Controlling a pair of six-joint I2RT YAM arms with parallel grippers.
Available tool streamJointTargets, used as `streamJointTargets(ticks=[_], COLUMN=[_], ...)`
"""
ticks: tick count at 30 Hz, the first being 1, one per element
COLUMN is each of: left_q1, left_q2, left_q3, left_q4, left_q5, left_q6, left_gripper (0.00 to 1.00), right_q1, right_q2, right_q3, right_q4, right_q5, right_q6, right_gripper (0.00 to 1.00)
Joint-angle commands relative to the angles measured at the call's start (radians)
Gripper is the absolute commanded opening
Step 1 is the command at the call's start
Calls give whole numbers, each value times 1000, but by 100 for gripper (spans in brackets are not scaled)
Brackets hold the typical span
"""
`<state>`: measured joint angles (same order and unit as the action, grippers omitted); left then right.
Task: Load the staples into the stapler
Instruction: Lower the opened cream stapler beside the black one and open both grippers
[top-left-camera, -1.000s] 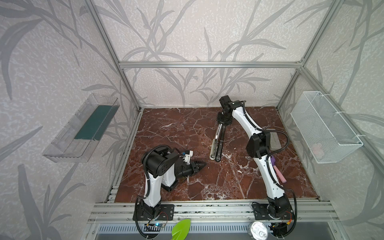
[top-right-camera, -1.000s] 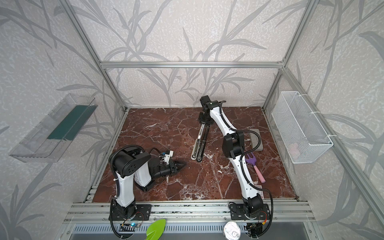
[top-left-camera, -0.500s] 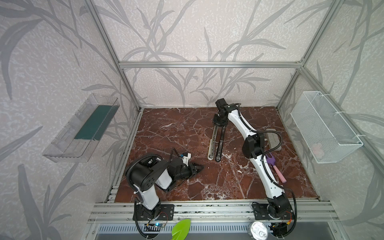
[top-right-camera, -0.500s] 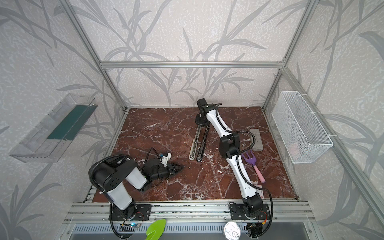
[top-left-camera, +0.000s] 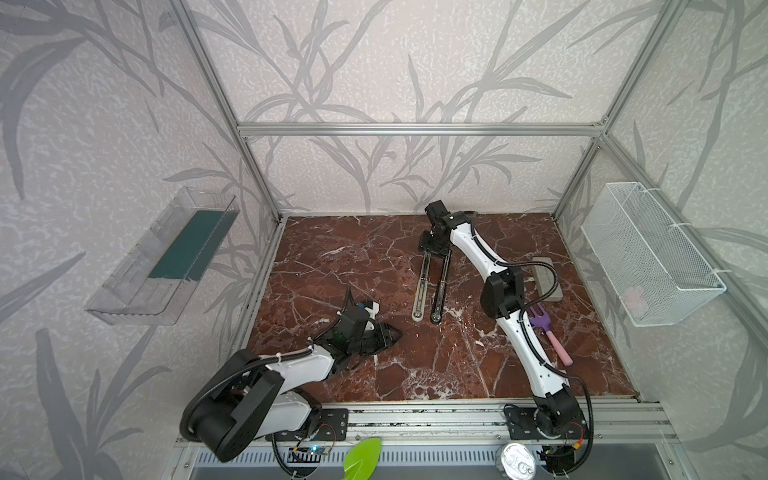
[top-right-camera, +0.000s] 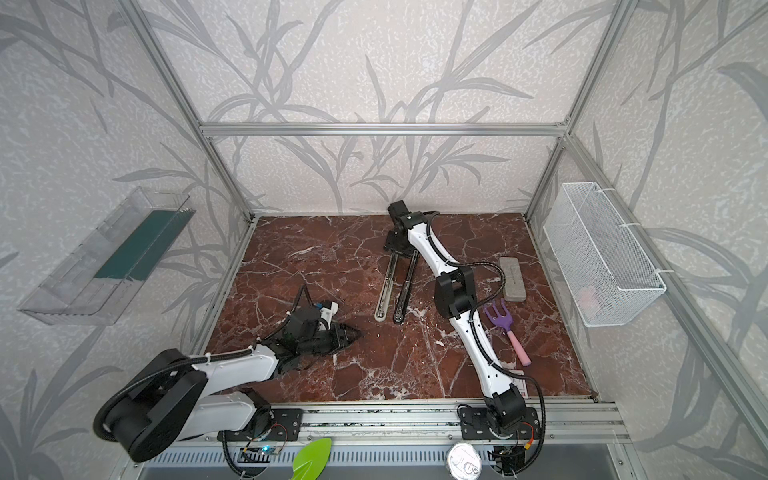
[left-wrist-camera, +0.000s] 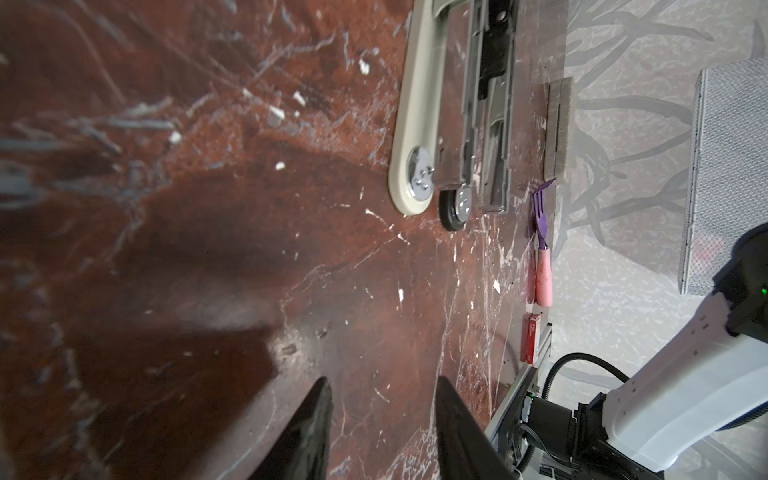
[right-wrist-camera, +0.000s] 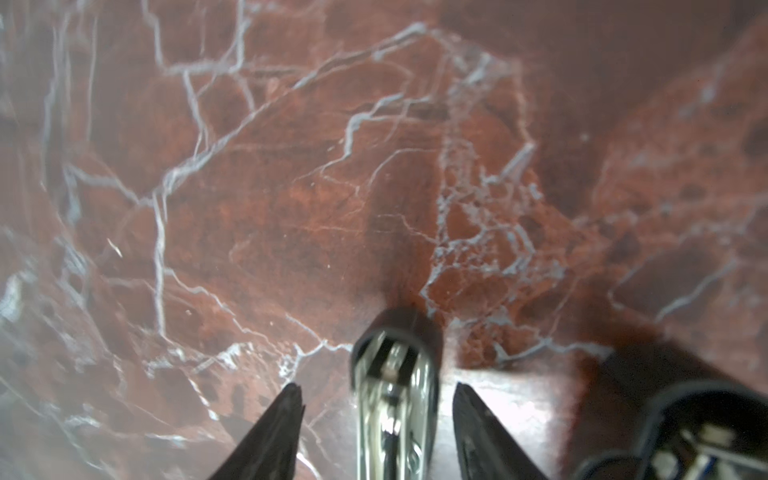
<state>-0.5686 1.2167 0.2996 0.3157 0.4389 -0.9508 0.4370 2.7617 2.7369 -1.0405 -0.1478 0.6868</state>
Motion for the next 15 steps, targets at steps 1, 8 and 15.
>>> streamJointTargets(ticks=[1,8,15], left_q1=[-4,-7,-8], left_q2=[-121,-309,-303], left_q3=[70,192,279], left_q4=[-305,-575,-609], left_q5=[-107,-251,-264], left_q6=[81,168,206], left_gripper=[46,54,58], right_q1=[0,5,17], right_q2=[-70,-309,-794], right_q3=[35,-120,-791], right_q4=[-23,-63,273], right_q5=[19,49,47], right_q6=[-27,-151,-200], right_gripper=[62,60,60])
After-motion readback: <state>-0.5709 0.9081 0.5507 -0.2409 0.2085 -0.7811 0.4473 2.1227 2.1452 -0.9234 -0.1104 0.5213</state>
